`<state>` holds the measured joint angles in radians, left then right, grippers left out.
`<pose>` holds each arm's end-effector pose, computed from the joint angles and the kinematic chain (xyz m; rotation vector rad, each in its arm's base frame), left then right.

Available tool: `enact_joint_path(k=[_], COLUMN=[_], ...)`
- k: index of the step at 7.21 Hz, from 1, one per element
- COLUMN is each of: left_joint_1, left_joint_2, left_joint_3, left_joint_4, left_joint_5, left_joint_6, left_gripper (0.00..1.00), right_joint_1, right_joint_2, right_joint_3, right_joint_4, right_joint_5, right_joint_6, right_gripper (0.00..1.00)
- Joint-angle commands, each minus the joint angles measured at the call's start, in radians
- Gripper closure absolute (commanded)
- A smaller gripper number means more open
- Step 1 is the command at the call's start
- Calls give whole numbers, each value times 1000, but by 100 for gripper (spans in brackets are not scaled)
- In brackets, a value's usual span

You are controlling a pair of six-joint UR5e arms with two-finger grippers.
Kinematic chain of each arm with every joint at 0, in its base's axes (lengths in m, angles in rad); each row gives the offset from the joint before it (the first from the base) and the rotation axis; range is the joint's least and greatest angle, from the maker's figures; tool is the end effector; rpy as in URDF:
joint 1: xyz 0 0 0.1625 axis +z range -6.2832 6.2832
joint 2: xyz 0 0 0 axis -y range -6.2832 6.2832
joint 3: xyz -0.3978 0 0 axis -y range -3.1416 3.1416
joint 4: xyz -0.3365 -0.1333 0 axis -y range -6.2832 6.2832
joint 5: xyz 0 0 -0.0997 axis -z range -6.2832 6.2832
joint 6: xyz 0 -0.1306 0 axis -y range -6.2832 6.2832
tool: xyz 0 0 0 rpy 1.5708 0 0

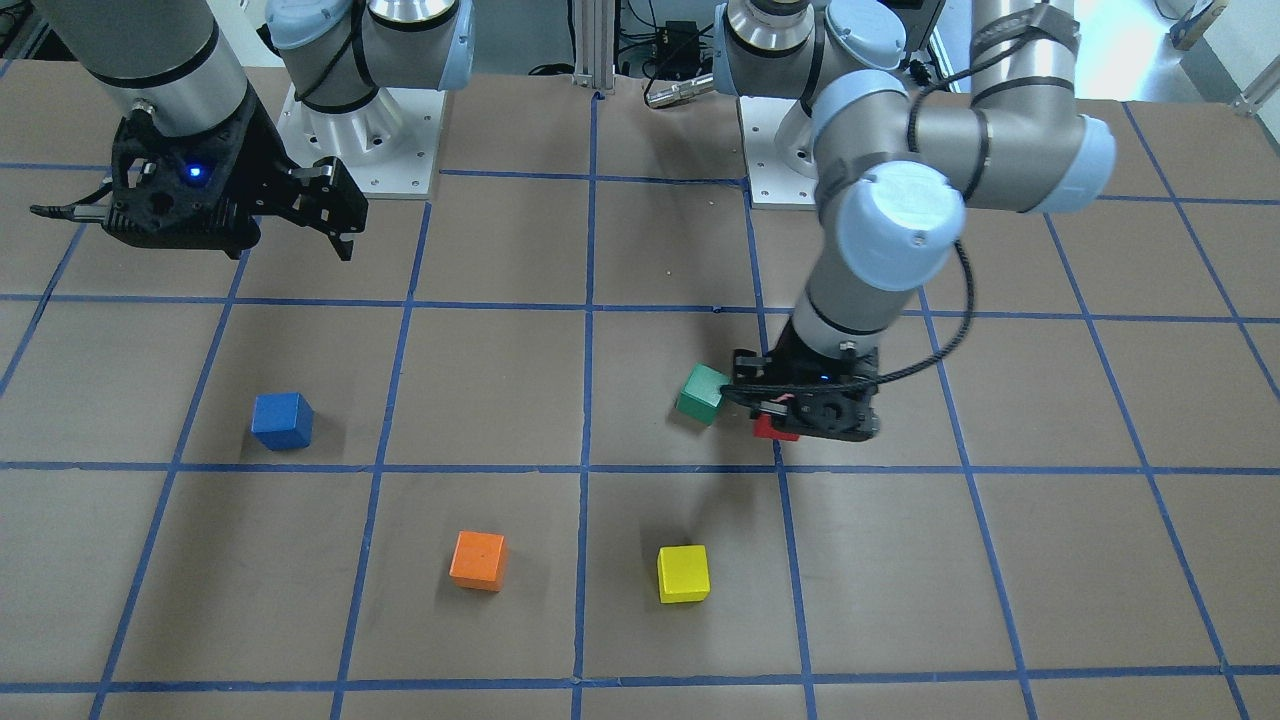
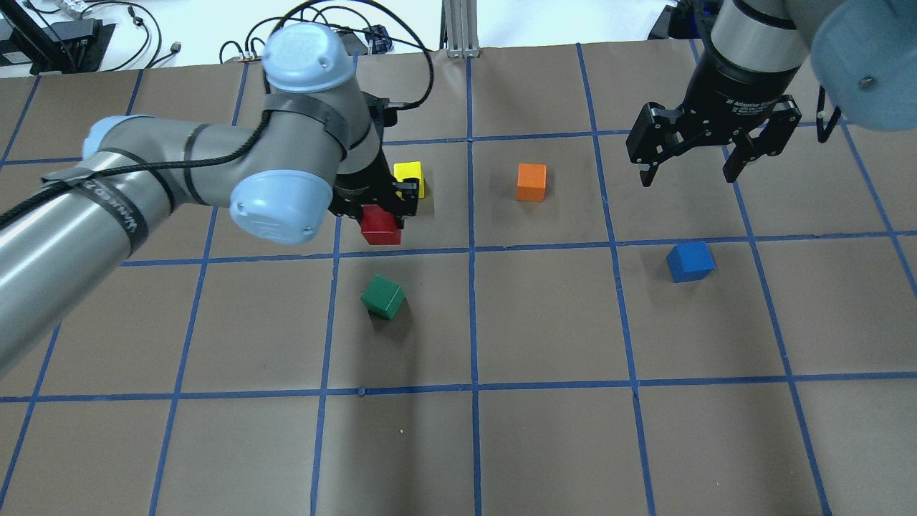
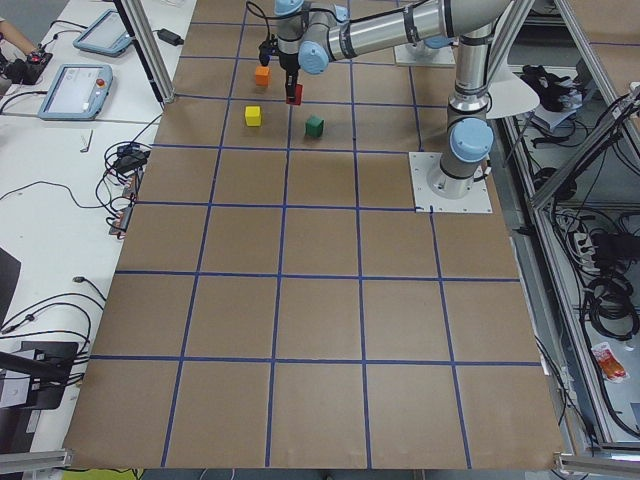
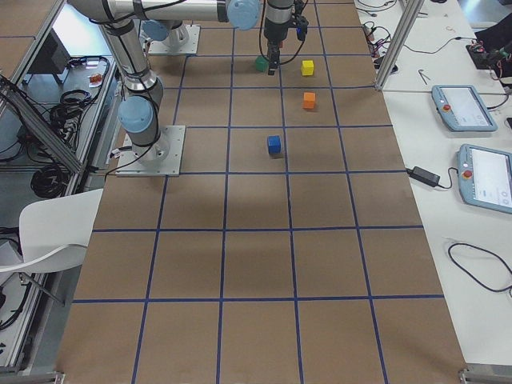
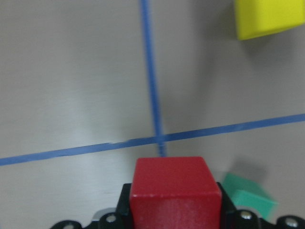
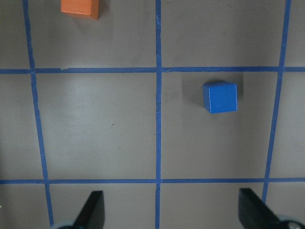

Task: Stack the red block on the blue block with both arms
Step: 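Carry the red cube with the left gripper toward the table center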

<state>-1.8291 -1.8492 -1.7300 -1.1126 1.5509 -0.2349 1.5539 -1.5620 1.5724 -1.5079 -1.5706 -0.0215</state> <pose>-0.2633 -0.4646 0.2739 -0.0368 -3.1170 0.0236 0.1260 -0.4320 0.4192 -0.0072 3.1379 0.1150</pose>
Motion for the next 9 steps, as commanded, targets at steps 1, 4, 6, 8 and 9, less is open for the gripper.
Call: enact_joint_path(k=[1,4,6,8,9], left_joint_1=[-180,-236,-223,-149,-141], left_joint_2=[-79,-192,-209,-216,-238], left_joint_3=[1,-2,10,68,79], left_joint_4=[97,183,226,214,214], left_joint_5=[-24,-63,-51,-49,-49], left_joint_6=[-258,-394,-370,-310,-305], left_gripper=[100,100,100,100,100], right_joint_1=[0,0,0,-2,-2], right_joint_2=[0,-1,0,2,2], right_joint_3=[1,6,9,9,9], right_joint_4=[0,0,-2,-3,0], right_joint_5=[0,-8,-9,-9,-8], right_joint_6=[0,2,2,3,11], right_gripper=[0,0,0,0,0])
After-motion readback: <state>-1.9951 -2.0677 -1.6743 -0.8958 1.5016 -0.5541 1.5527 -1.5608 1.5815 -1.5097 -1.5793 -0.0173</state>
